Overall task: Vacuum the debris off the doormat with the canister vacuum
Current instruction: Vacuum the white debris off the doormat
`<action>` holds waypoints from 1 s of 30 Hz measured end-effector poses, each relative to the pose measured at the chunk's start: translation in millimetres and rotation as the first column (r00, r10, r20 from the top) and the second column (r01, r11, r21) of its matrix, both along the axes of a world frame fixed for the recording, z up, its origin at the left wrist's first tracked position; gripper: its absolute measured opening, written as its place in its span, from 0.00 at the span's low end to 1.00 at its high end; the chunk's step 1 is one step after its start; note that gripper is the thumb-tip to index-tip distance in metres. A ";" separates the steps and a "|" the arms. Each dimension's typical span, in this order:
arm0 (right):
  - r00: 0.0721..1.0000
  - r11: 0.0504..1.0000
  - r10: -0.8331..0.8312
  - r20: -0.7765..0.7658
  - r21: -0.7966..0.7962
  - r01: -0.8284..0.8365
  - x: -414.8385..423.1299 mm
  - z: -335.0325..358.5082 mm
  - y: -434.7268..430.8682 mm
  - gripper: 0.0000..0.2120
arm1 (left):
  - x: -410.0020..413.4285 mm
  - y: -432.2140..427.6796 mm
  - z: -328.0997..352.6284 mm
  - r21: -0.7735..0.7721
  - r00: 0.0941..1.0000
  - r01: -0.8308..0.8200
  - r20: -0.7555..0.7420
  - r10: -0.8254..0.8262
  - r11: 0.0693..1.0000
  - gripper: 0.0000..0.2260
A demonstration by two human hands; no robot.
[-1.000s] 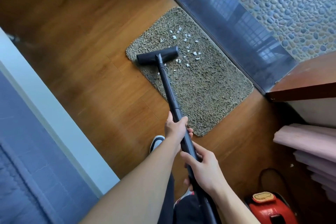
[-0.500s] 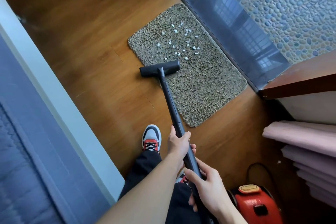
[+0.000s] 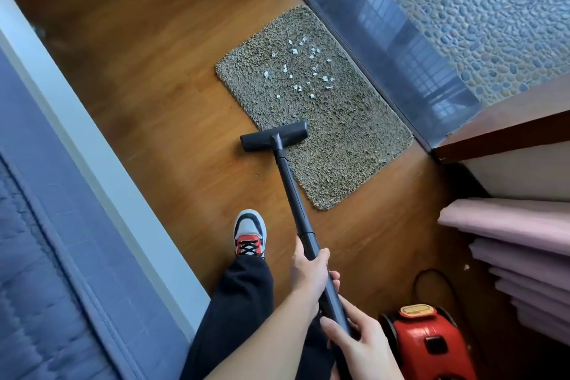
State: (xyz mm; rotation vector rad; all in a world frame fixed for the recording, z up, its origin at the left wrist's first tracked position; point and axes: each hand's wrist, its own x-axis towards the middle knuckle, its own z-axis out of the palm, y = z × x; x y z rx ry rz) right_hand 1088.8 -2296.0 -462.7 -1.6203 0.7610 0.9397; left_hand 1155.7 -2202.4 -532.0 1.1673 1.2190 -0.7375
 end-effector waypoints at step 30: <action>0.989 0.981 -0.149 0.021 0.132 0.145 172.8 -24.5 83.1 0.09 | 187.8 71.7 -38.7 0.042 0.988 0.131 0.077 -0.134 0.991 0.35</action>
